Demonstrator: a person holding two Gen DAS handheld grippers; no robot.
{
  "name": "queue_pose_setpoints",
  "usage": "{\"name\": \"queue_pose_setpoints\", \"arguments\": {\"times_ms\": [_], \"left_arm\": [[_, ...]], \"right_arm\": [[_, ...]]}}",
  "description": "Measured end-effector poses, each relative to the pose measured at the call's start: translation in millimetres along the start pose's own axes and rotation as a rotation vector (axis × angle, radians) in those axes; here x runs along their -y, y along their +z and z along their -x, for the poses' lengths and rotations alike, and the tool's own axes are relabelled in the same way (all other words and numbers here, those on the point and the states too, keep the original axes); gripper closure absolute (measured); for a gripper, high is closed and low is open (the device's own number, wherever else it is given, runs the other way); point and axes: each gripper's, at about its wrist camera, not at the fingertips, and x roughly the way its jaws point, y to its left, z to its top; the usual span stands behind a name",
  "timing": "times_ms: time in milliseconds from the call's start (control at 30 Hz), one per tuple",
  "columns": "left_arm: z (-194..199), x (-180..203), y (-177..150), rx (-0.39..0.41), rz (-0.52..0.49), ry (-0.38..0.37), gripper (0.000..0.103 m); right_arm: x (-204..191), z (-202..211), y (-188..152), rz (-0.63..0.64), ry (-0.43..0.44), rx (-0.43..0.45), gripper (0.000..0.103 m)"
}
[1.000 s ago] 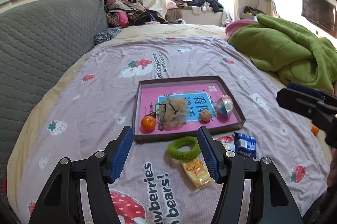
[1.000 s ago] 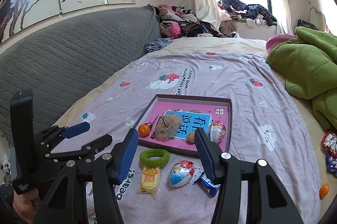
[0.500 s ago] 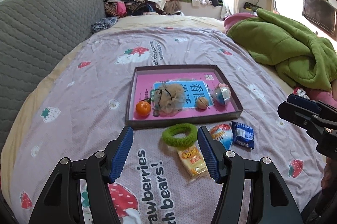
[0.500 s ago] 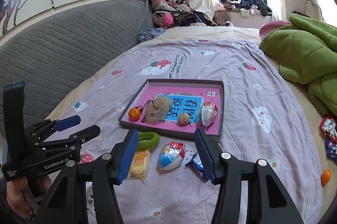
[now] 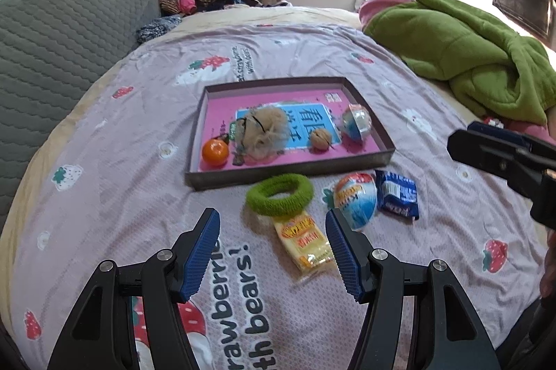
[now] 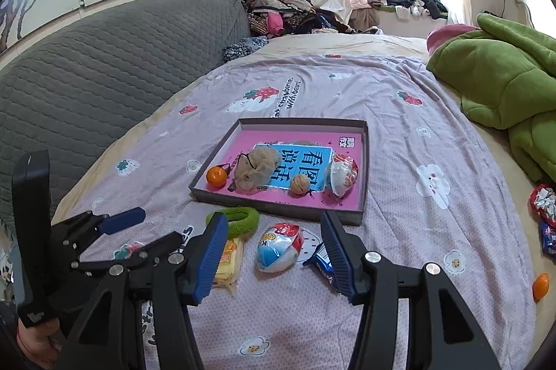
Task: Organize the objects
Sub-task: 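Withdraw both tools and move toward the green hair tie and Kinder egg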
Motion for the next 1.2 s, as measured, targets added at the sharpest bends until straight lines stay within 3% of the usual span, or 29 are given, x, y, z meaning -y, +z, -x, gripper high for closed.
{"name": "queue_pose_setpoints", "arguments": {"times_ms": [367,1200], "left_arm": [[-9,-3,-8,-0.036,0.01,-0.009,0.038],[-26,-16,-18,-0.073,0.034,-0.016,0.038]], "right_arm": [[1,-20,-8,0.003,-0.019,-0.061,0.048],[1,-38,-22,0.005,-0.034,-0.112,0.048]]}}
